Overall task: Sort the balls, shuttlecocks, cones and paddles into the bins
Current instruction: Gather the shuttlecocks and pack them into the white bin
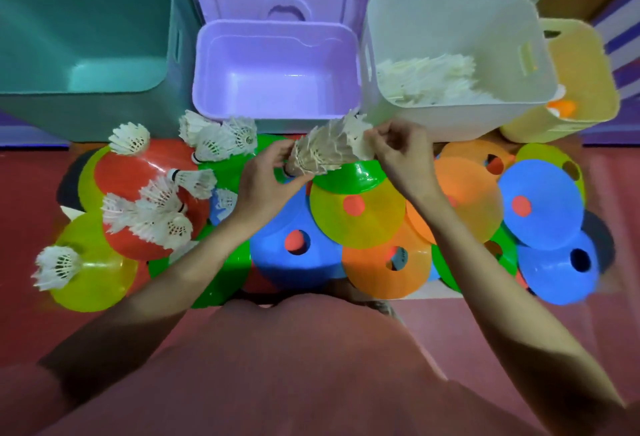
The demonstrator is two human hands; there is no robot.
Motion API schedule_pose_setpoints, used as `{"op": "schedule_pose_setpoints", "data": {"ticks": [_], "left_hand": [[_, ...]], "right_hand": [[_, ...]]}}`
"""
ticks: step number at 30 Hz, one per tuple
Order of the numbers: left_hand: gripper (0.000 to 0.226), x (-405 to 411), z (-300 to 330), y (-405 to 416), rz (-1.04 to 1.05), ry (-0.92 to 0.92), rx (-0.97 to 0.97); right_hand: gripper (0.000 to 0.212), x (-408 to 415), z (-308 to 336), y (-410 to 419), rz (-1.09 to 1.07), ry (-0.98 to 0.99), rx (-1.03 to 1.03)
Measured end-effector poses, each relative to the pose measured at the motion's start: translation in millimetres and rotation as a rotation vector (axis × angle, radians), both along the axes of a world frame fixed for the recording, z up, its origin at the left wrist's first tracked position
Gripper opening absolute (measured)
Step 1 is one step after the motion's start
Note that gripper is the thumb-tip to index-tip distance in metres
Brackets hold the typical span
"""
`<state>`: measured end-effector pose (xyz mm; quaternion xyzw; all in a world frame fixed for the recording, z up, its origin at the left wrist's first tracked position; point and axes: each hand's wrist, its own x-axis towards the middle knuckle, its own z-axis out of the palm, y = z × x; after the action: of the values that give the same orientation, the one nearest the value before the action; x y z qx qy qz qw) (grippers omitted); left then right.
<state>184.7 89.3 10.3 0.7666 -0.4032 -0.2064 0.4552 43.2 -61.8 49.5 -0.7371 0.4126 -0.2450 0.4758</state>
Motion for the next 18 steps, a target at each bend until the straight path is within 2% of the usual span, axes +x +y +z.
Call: {"op": "schedule_pose_setpoints", "data": {"ticks": [7,10,14,18], "left_hand": [[0.049,-19.9,14.7,-61.4,-0.025,-0.038,-0.004],[0.048,-24.4,26.2,-94.8,-0.039,-0.05,-0.015],[0.046,-22.4,39.8,-143.4,-0.025,-0.134,-0.046],[0.047,-16.5,45.5,-199.4,-0.024,-0.19,-0.031]], "right_hand": [[0.014,-28.3,-2.1,-55.4,-0.074,-0.023,-0.051],[0.006,-37.2,1.1,-82.3,-0.157,-0.093,-0.04],[0.011,-44.9,7.8,-119.6,-0.203,-0.229,-0.044],[0.023,-48.7,11.3,-160.0,-0.127,-0.226,-0.021]]}}
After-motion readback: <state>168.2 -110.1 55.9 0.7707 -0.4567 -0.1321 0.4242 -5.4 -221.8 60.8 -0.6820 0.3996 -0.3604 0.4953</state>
